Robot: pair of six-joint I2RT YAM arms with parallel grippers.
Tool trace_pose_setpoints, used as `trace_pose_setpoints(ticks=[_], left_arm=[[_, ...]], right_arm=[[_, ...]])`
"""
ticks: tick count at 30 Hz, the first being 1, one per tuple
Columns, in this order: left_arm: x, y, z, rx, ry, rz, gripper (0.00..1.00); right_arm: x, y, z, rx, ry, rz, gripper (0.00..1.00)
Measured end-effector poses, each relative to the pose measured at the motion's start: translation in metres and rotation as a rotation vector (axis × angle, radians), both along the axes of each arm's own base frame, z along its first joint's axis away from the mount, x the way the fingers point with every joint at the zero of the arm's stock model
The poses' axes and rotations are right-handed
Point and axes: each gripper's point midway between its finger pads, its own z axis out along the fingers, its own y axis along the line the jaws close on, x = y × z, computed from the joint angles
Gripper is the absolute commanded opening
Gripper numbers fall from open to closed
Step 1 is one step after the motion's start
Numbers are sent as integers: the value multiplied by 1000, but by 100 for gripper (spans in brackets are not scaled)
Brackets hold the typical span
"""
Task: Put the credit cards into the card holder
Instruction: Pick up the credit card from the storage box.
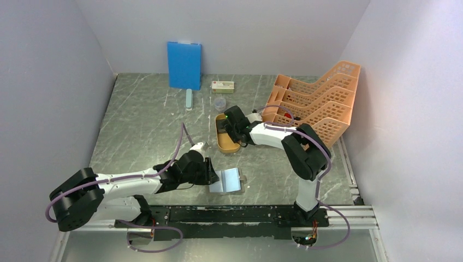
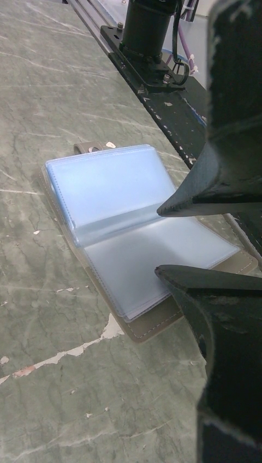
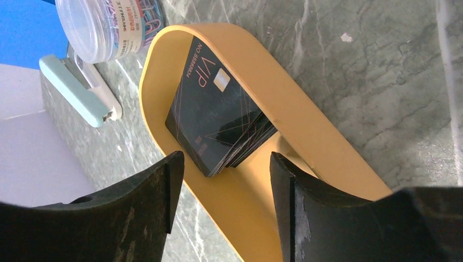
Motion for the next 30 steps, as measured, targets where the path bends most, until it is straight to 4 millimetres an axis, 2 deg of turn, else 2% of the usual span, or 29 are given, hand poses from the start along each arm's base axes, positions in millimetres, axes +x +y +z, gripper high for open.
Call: trace_pose_setpoints(ticks=[8,16,30], left_arm=[[0,0,-2,5,4,0,43],[0,1,-4,11,8,0,43],[-1,1,-9,24,17,0,42]], right_arm=[[3,-1,-2,-17,0,6,57],[15,2,-10,-70,-3,56,52],[22,-12,-9,-98,-29,136,31]])
